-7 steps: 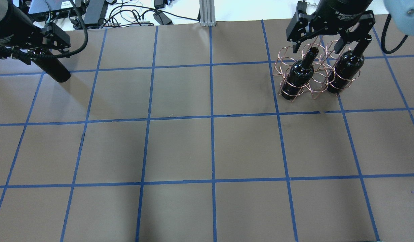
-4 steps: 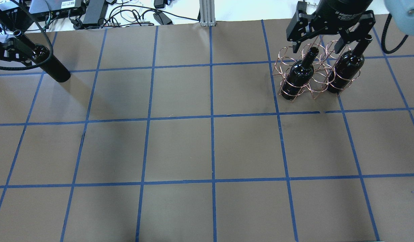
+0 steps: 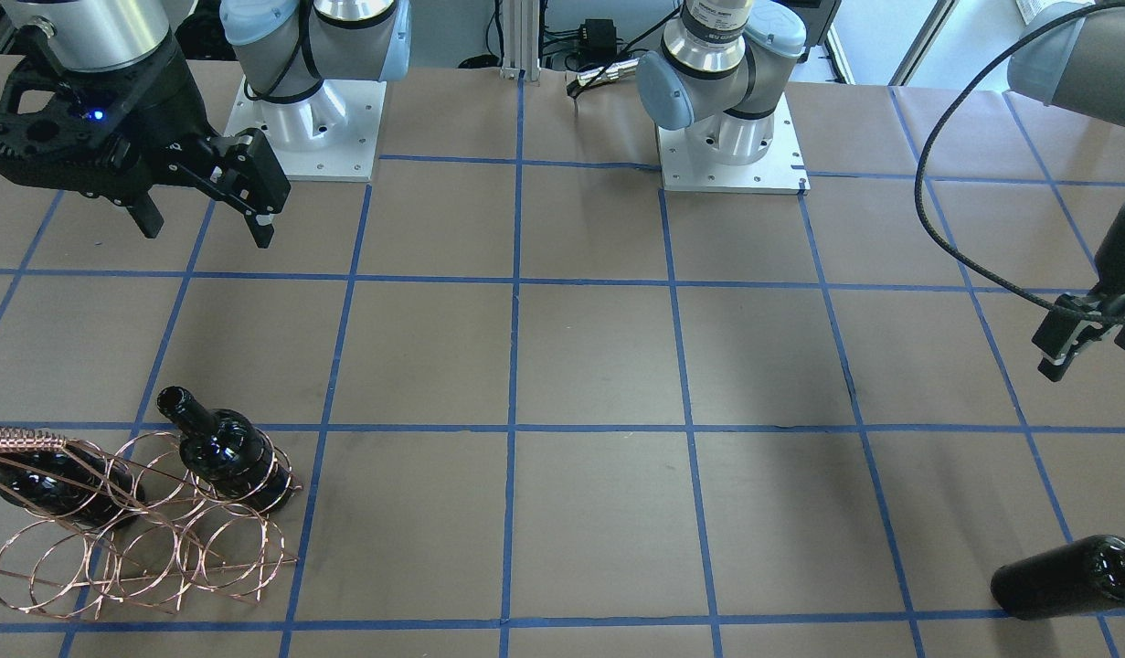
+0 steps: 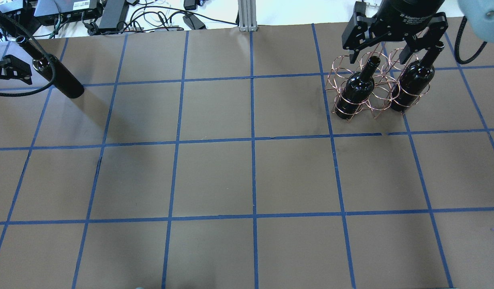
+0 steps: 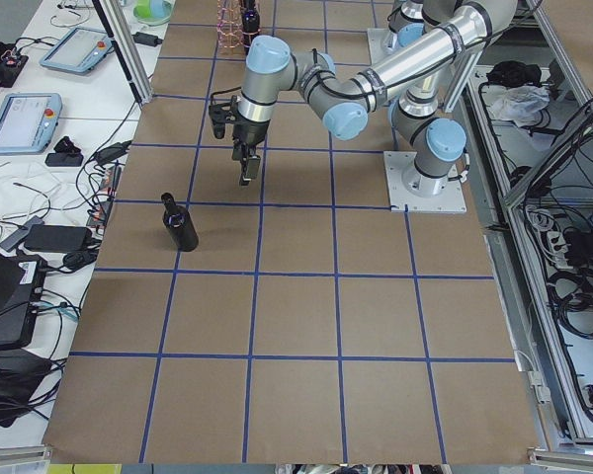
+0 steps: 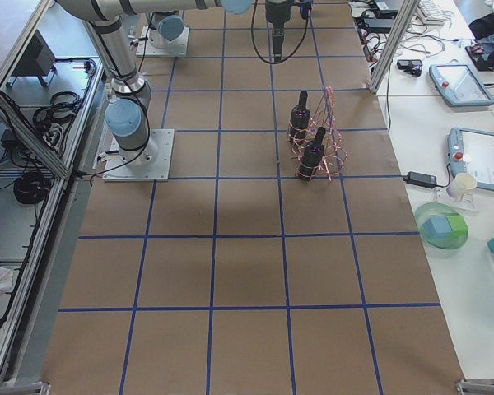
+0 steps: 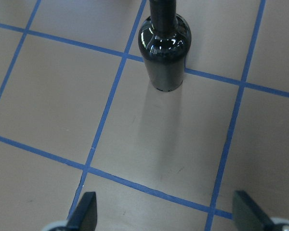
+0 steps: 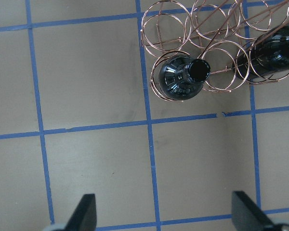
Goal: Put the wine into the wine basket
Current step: 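Lower the left gripper onto the standing dark wine bottle and grasp it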
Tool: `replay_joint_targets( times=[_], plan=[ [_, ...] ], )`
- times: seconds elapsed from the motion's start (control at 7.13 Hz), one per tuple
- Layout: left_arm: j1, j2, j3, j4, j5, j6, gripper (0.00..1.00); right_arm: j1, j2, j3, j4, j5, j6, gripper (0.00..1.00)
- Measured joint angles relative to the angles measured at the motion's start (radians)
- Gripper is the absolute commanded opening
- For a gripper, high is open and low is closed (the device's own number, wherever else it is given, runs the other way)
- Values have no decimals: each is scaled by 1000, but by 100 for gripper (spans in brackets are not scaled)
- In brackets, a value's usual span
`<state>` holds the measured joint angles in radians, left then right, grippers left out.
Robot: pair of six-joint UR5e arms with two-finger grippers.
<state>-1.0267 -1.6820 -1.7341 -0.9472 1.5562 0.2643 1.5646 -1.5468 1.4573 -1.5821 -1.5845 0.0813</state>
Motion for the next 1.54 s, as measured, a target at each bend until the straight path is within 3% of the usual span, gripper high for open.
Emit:
replay_joint_targets(
  times=[0.56, 1.54],
  plan=[
    [50, -111, -35, 241, -72, 115, 91, 0, 0, 0, 1, 0, 1, 100],
    [54, -233, 76, 377, -222, 329, 97, 0, -1, 0, 6, 1, 2, 100]
  ],
)
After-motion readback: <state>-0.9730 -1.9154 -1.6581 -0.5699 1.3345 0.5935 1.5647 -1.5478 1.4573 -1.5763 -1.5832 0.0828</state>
